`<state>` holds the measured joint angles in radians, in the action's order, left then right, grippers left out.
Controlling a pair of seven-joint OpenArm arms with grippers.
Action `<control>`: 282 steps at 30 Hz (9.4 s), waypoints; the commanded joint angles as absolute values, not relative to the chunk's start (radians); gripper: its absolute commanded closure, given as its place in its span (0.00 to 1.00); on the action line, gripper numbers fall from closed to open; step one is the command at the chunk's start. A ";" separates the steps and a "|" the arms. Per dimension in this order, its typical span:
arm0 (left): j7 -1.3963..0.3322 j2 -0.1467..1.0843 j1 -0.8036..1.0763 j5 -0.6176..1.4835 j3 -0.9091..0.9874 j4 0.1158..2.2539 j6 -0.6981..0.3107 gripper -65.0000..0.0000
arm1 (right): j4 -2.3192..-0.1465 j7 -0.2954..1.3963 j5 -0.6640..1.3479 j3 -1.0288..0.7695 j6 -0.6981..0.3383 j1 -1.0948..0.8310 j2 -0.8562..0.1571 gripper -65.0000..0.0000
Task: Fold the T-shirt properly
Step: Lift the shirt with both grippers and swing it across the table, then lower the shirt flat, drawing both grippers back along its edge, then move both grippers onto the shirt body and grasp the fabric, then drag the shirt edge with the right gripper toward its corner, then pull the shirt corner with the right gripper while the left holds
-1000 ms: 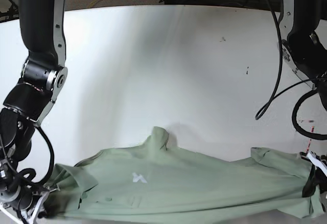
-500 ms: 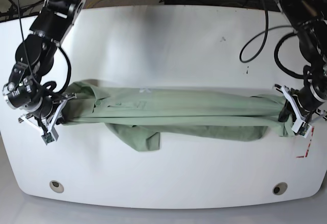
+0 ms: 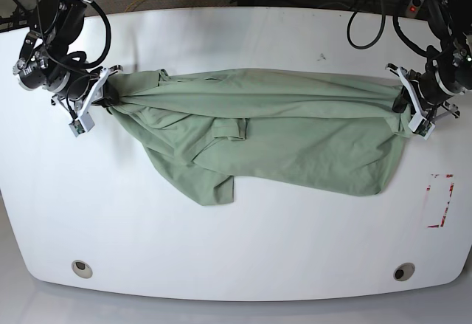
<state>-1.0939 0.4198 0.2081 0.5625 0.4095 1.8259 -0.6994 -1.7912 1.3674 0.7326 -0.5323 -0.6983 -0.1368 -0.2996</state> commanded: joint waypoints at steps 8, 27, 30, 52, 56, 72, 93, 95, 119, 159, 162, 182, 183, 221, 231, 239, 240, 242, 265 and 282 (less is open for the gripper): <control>-1.073 0.545 0.220 0.576 0.354 1.687 -0.698 0.47 | -1.810 1.354 0.998 -0.538 -0.698 -0.295 -0.378 0.55; -1.115 0.473 0.171 0.665 0.412 1.853 -0.698 0.45 | -1.808 1.349 1.164 -0.541 -0.698 -0.334 -0.427 0.46; -1.115 0.443 0.168 0.619 0.367 1.851 -0.698 0.45 | -1.808 1.349 1.064 -0.541 -0.698 -0.289 -0.390 0.46; -1.036 0.449 0.242 0.358 0.326 1.672 -0.698 0.45 | -1.810 1.302 0.610 -0.530 -0.698 -0.266 -0.252 0.49; -1.013 0.472 0.243 0.325 0.326 1.659 -0.698 0.45 | -1.808 1.300 0.599 -0.530 -0.698 -0.282 -0.263 0.75; -1.007 0.616 0.291 0.317 0.311 1.661 -0.698 0.45 | -1.702 1.265 0.608 -0.532 -0.698 -0.295 -0.435 0.90; -1.092 0.401 0.127 0.398 0.332 1.960 -0.698 0.45 | -1.839 1.349 0.745 -0.558 -0.698 -0.150 -0.397 0.30; -1.092 0.354 0.093 0.357 0.325 1.954 -0.698 0.45 | -1.801 1.349 0.696 -0.555 -0.698 -0.096 -0.389 0.30; -0.610 0.059 -0.084 -0.150 0.205 1.417 -0.467 0.45 | -1.059 0.788 0.381 -0.297 -0.698 0.321 -0.364 0.32; -0.613 0.151 -0.050 -0.145 0.292 1.524 -0.573 0.45 | -1.339 0.961 0.220 -0.298 -0.698 0.398 -0.300 0.36; -0.613 0.150 -0.051 -0.145 0.291 1.524 -0.573 0.45 | -1.503 1.052 0.271 -0.306 -0.698 0.292 -0.302 0.36; -0.613 0.156 -0.062 -0.145 0.286 1.465 -0.573 0.45 | -1.713 1.145 0.486 -0.507 -0.698 -0.134 -0.302 0.36; -0.613 0.156 -0.062 -0.145 0.288 1.460 -0.573 0.45 | -1.710 1.142 0.486 -0.507 -0.698 -0.136 -0.302 0.36; -0.610 0.185 -0.062 -0.145 0.291 1.366 -0.575 0.45 | -1.891 1.204 0.499 -0.572 -0.698 -0.288 -0.295 1.00; -0.608 0.186 -0.062 -0.145 0.291 1.360 -0.575 0.45 | -1.908 1.207 0.685 -0.647 -0.698 -0.403 -0.303 1.00; -0.608 0.186 -0.062 -0.145 0.291 1.360 -0.575 0.45 | -1.910 1.207 0.714 -0.691 -0.698 -0.469 -0.332 0.54; -0.608 0.186 -0.062 -0.145 0.291 1.360 -0.575 0.45 | -1.910 1.207 0.722 -0.691 -0.698 -0.470 -0.337 0.50; -0.608 0.186 -0.062 -0.145 0.291 1.360 -0.575 0.45 | -1.911 1.207 0.743 -0.690 -0.698 -0.467 -0.351 0.45; -0.608 0.186 -0.062 -0.145 0.288 1.362 -0.575 0.45 | -1.704 1.185 0.484 -0.469 -0.698 -0.173 -0.271 0.44; -0.608 0.186 -0.064 -0.145 0.286 1.362 -0.575 0.45 | -1.630 1.162 0.490 -0.440 -0.698 -0.188 -0.260 0.69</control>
<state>-0.5713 0.1757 -0.0612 -0.1116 0.2874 1.3602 -0.5762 -1.6146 1.1454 0.5011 -0.4385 -0.6994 -0.1825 -0.2520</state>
